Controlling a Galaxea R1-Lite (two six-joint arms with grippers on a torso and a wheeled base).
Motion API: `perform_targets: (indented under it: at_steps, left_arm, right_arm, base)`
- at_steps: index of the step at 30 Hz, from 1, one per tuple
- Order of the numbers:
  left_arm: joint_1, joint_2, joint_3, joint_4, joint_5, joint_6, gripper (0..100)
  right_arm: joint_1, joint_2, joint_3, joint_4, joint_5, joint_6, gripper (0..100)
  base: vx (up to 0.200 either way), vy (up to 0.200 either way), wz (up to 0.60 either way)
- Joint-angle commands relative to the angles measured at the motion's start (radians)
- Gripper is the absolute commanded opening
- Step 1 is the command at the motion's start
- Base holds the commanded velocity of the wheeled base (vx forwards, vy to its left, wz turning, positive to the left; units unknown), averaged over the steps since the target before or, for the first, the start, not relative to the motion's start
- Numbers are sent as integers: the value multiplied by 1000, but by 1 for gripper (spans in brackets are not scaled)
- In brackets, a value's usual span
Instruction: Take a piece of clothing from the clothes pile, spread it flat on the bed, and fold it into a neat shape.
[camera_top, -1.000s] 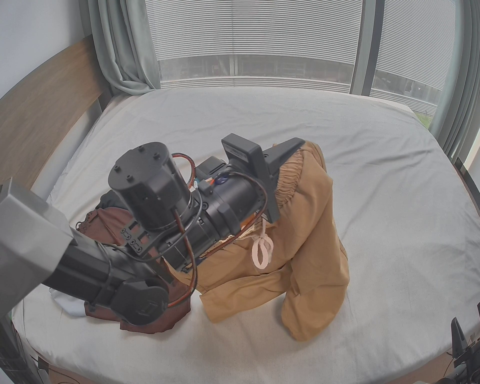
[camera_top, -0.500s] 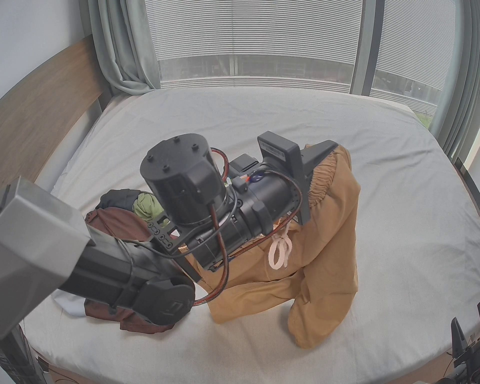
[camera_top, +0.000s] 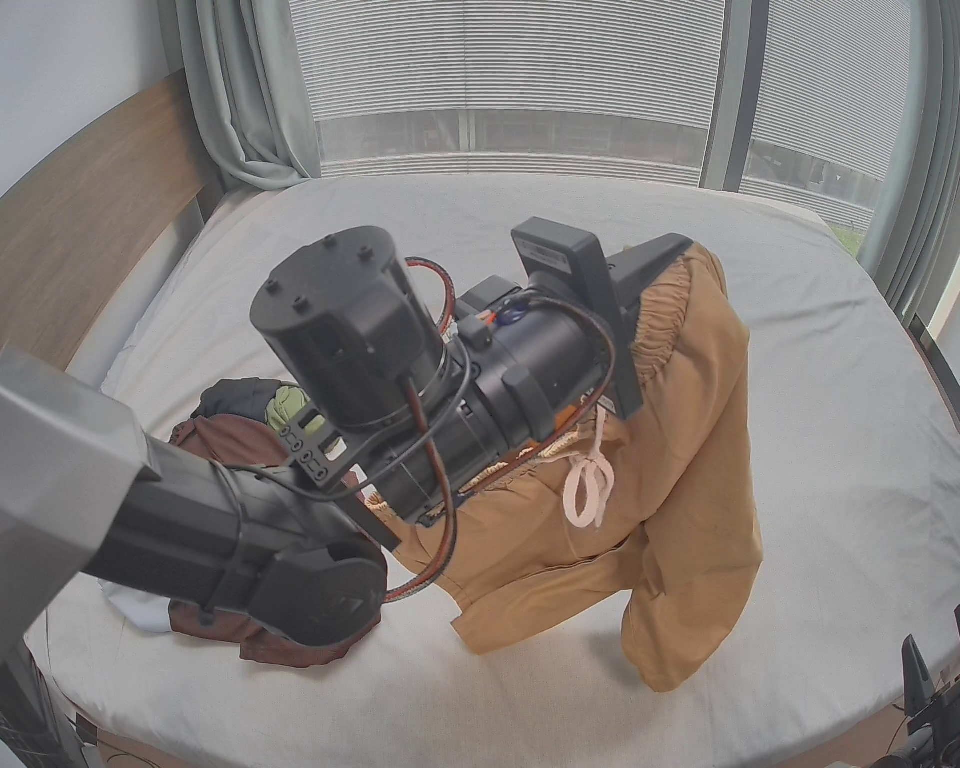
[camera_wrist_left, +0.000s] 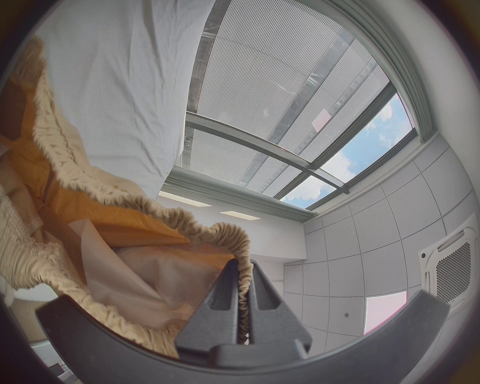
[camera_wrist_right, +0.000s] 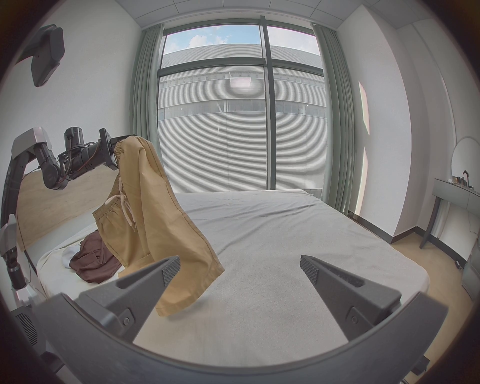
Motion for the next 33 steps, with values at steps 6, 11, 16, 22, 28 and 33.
perform_targets:
  at_steps: [6,11,16,22,28,33]
  left_arm:
    - [117,58,8,-7,23,2,0]
    - [218,64,61,-23,86,43,0]
    - [275,59,198,-135,105,169,0]
    - [287,35,353,-254,100,252,0]
    - [316,6,454,-303,94,338,0]
    - [362,-59,581,-305,3,458,0]
  right_arm:
    - [0,-10,18,0,0,0,100]
    - [0,-10,18,0,0,0,100]
    - [0,-10,18,0,0,1,100]
    - [0,-10,18,0,0,0,100]
    - [0,-10,18,0,0,0,100]
    - [0,-10,18,0,0,0,100]
  base:
    - [0,0,0]
    - [0,0,0]
    - [0,0,0]
    - [0,0,0]
    - [0,0,0]
    - [0,0,0]
